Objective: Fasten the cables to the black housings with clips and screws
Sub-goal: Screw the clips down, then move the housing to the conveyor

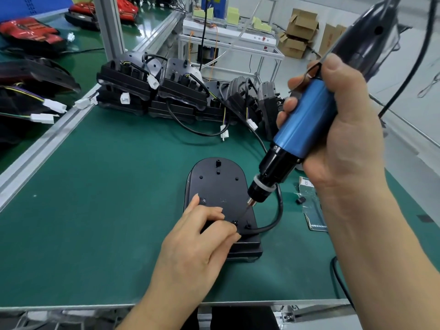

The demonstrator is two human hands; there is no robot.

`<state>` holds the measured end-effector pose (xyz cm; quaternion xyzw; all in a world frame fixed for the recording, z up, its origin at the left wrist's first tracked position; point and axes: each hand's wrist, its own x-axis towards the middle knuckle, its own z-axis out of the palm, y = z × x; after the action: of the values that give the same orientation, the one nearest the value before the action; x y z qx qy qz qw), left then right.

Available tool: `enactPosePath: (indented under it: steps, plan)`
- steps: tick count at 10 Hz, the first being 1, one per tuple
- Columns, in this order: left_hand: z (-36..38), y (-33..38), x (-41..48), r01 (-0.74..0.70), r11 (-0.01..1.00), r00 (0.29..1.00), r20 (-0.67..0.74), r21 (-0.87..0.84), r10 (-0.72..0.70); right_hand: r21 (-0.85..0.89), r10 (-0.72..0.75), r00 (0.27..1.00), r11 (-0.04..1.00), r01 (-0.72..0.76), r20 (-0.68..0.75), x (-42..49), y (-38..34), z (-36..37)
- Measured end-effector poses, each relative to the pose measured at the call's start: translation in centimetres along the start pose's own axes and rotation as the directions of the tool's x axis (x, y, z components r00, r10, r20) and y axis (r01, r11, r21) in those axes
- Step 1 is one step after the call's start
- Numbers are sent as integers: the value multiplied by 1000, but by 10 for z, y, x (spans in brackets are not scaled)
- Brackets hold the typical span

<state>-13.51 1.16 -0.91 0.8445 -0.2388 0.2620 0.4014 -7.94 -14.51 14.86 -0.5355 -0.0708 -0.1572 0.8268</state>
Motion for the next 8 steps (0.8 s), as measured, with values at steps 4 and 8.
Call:
enactPosePath:
  steps: [4, 8]
  plan:
    - [0, 0, 0, -6, 1000, 1000, 1, 2, 6, -13, 32, 999, 999, -32, 4, 3, 3, 2]
    - [0, -1, -1, -7, 1000, 1000, 0, 3, 7, -48, 81, 997, 996, -80, 20, 9, 6, 7]
